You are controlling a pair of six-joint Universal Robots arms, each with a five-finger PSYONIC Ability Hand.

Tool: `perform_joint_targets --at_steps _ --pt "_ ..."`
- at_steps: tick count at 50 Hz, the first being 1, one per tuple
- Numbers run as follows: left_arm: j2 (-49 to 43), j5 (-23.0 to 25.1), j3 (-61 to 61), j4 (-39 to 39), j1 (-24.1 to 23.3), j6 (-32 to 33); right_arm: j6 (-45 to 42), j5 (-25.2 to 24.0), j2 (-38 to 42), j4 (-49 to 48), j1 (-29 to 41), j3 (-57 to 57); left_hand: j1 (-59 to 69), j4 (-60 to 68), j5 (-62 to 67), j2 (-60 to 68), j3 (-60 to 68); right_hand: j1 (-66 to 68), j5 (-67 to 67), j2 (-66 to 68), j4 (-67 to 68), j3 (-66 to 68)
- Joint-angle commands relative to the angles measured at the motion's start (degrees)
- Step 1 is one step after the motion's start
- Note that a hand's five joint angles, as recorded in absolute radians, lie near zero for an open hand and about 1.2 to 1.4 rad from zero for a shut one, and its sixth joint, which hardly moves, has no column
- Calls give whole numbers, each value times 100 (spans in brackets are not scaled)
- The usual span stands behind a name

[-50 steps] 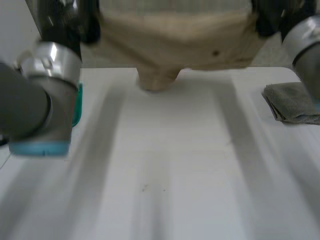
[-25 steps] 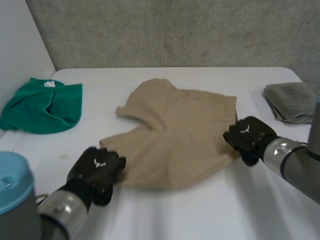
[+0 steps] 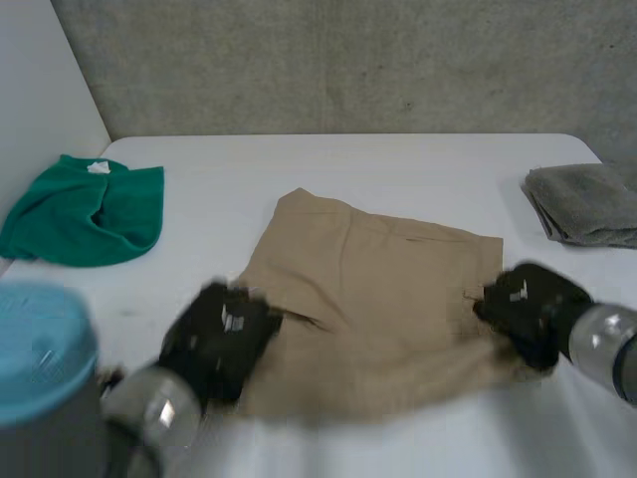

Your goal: Fold the laundry.

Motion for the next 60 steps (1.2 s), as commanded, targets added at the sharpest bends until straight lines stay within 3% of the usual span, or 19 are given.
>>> perform_joint_targets --at_steps 1,9,22,23,24,25,26,28,35,41,47,54,58,60 --pt "-1904 -2 1578 2100 542 293 683 264 1206 -1007 98 -947 1550 1108 1259 1115 1147 2386 1280 1262 1180 1135" --pt "-3908 59 3784 2848 761 688 692 1152 2401 -2095 221 -2185 1550 1108 1259 1115 1147 2386 1280 1262 1180 1135" --pt "-6493 569 7433 2998 929 750 735 1496 4397 -2809 485 -4507 1550 1108 1259 1115 1147 2386 1280 1262 1180 1135" --pt "-6598 595 7512 3007 938 750 753 1513 4468 -2827 485 -4595 1436 993 1145 1001 1032 1943 836 818 736 691" --pt "-6617 613 7513 3016 946 750 736 1514 4538 -2836 493 -4683 -248 -690 -538 -682 -651 -743 -1849 -1868 -1949 -1994" --pt "-6617 613 7496 3024 946 750 727 1583 4626 -2836 494 -4840 -2596 -3038 -2886 -3030 -2999 -4614 -5720 -5738 -5820 -5865" --pt "-6617 604 7461 3025 946 741 736 1601 4644 -2836 494 -4877 -5017 -5459 -5308 -5452 -5421 -4614 -5720 -5738 -5820 -5865" --pt "-6539 622 7251 3068 911 706 823 1706 4574 -2836 511 -4842 -5374 -5816 -5664 -5808 -5777 -4614 -5720 -5738 -5820 -5865" --pt "-5292 604 5670 3481 832 513 1684 1927 3548 -2792 432 -4017 -5450 -5892 -5741 -5885 -5853 -4614 -5720 -5738 -5820 -5865" --pt "-4043 578 4052 3631 788 144 2431 1514 2272 -2081 423 -2690 -5450 -5892 -5741 -5885 -5853 -4614 -5720 -5738 -5820 -5865" --pt "-3225 560 2645 3569 779 -287 3037 830 2113 -1412 90 -1785 -5450 -5892 -5741 -5885 -5853 -4614 -5720 -5738 -5820 -5865" --pt "-2601 587 1739 3578 788 -489 3109 679 2174 -1771 -95 -1335 -5450 -5892 -5741 -5885 -5853 -4540 -5646 -5664 -5746 -5791" --pt "-2565 578 1598 3587 797 -489 3065 705 2490 -2150 -78 -1335 -5450 -5892 -5741 -5885 -5853 -3030 -4136 -4155 -4236 -4281" --pt "-2557 561 1589 3587 797 -498 3047 714 2692 -2238 -95 -1379 -5450 -5892 -5741 -5885 -5853 -277 -1383 -1402 -1484 -1528"
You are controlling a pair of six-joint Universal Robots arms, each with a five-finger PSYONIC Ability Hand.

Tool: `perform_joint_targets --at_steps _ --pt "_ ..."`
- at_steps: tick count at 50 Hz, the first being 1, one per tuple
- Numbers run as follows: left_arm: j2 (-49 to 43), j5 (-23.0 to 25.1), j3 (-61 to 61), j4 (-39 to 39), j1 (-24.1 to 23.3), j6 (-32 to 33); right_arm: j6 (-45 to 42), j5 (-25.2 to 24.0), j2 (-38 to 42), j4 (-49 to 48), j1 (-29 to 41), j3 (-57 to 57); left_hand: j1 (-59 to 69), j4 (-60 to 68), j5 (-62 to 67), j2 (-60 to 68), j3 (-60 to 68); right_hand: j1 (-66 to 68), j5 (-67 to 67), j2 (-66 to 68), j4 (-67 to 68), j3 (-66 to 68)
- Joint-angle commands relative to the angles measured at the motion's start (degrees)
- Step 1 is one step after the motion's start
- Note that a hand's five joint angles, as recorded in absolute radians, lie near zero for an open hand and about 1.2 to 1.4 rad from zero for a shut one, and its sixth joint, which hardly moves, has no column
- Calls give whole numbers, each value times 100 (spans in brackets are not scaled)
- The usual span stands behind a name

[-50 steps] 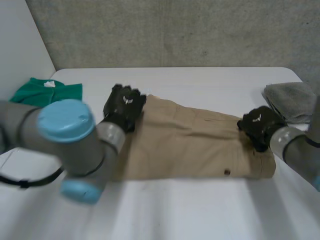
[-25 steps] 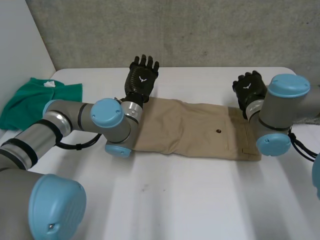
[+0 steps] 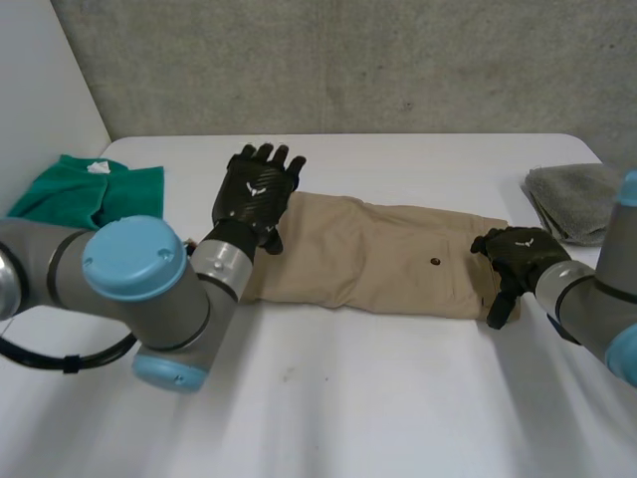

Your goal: Fold the laundry.

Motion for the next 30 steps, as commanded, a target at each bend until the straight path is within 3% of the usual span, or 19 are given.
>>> perform_joint_targets --at_steps 1,2,3,8,12,21,25,30 --pt "95 -21 -233 0 21 -20 -76 23 549 -488 -23 -67 -82 -177 -271 -162 -224 5306 5107 5160 5131 5171" --pt "95 -21 -233 0 21 -20 -76 32 585 -479 -40 -102 -82 -177 -271 -162 -224 6484 6285 6338 6309 6350" --pt "104 -30 -233 -9 21 -20 -76 58 603 -488 -58 -120 -82 -177 -271 -162 -224 6723 6524 6577 6548 6589" --pt "270 -30 -312 -17 39 -19 -172 -21 314 -699 -356 161 -82 -177 -271 -162 -224 6726 6527 6580 6551 6591" --pt "516 -30 -399 -17 74 -37 -672 -39 -521 -647 -655 407 -82 -177 -271 -162 -224 6726 6527 6580 6551 6591" --pt "983 -21 -777 -26 232 -107 -3221 76 -795 -435 -1157 540 -82 -177 -271 -162 -224 6726 6527 6580 6551 6591" --pt "1114 -21 -900 -26 276 -283 -3644 41 -795 -462 -921 303 -82 -177 -271 -162 -224 6726 6527 6580 6551 6591" --pt "1159 -12 -936 -26 364 -459 -3636 -274 -742 -593 282 -277 -82 -177 -271 -162 -224 6726 6527 6580 6551 6591"
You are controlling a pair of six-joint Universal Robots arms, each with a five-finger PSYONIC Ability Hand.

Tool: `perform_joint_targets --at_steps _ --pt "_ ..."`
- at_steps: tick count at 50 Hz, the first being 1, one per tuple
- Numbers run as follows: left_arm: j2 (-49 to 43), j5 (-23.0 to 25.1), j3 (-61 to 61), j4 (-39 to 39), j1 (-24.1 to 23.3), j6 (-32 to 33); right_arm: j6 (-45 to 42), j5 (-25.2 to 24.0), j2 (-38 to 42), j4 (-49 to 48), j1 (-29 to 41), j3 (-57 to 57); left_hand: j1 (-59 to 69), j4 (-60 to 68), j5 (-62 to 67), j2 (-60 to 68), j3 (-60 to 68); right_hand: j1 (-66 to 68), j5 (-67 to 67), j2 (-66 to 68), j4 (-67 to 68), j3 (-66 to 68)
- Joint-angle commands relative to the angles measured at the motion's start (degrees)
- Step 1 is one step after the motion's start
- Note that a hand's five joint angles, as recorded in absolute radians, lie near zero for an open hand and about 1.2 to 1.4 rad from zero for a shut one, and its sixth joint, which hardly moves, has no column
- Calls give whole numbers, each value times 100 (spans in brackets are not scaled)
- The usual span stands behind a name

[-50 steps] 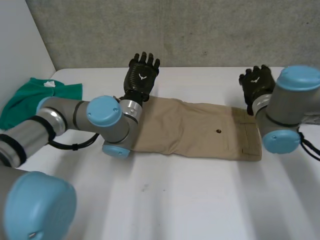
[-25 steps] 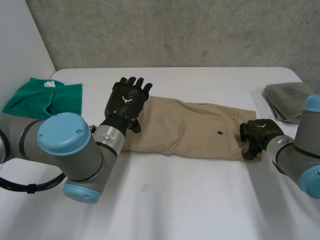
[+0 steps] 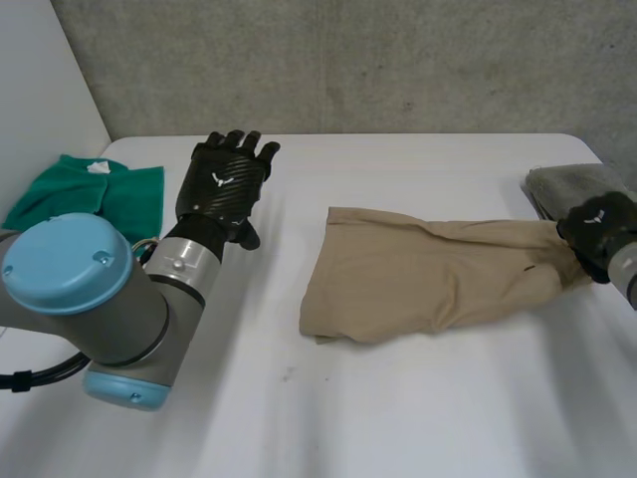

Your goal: Fold the laundry.

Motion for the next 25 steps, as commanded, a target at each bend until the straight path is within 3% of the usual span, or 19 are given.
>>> perform_joint_targets --at_steps 1,8,13,19,23,25 --pt "98 8 -86 1 112 -247 -204 -539 123 -190 1493 -749 -82 -177 -270 -162 -225 2562 1435 1243 1183 1256" --pt "203 -1 -86 1 139 -265 -212 -1849 896 -542 2812 -1206 -82 -177 -270 -162 -225 2562 1435 1243 1183 1256" --pt "203 -1 -51 1 130 -282 -186 -2009 1626 -401 3209 -1575 -82 -177 -270 -162 -225 2562 1435 1243 1183 1256" --pt "168 -1 99 27 103 -291 226 -2150 1882 -243 3350 -1734 -82 -177 -270 -162 -225 2562 1435 1243 1183 1256" --pt "107 -1 406 36 68 -291 1279 -1931 1820 -217 3306 -1997 -82 -177 -270 -162 -225 -4438 -5565 -5757 -5817 -5744" --pt "45 -1 590 27 25 -283 2035 -1659 1610 -146 3297 -2077 -82 -177 -270 -162 -225 -4438 -5565 -5757 -5817 -5744"
